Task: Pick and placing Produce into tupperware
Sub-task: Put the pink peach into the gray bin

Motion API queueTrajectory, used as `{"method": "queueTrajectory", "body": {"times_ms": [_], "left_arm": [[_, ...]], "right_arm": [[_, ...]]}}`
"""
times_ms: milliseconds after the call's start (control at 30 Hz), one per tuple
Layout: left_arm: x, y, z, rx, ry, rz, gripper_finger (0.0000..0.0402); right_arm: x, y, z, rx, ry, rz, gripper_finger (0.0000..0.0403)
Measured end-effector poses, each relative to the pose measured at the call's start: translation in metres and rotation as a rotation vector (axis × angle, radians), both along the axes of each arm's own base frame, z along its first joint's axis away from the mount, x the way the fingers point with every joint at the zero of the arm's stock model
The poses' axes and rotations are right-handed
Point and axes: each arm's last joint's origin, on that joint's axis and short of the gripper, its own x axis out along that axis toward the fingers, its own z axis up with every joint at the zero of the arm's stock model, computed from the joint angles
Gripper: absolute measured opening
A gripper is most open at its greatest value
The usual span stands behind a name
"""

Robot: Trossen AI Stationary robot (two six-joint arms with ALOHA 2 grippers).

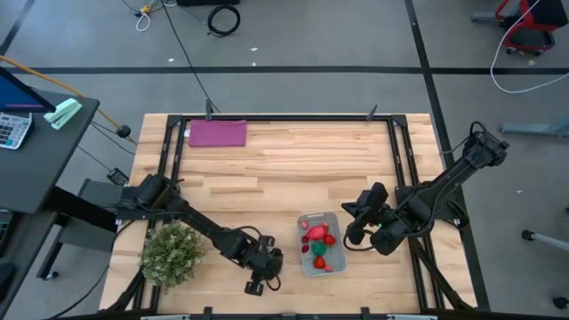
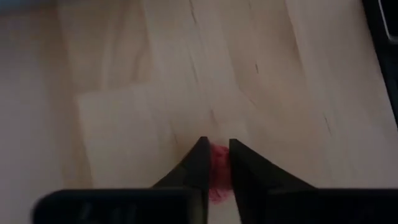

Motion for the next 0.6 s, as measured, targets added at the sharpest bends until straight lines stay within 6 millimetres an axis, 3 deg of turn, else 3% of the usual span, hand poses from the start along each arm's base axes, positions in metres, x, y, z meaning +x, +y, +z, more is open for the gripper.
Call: {"method": "queueTrajectory", "body": {"times_ms": [133, 400, 600], "left_arm": [[0.010, -0.002, 0.012, 0.078, -0.111, 0.001, 0.0021], [0.042, -0.008, 0.074, 0.384, -0.431, 0.009, 0.0028], [0.066, 0.010, 0.099, 0.359, -0.605, 0.117, 0.0033]], "right_arm": [[0.000, 0.000, 0.000, -0.011, 0.006, 0.008, 0.0007], [0.000, 0.000, 0.000, -0.014, 0.008, 0.010, 0.0007], [0.000, 0.000, 0.000, -0.014, 0.008, 0.010, 0.0007]]}}
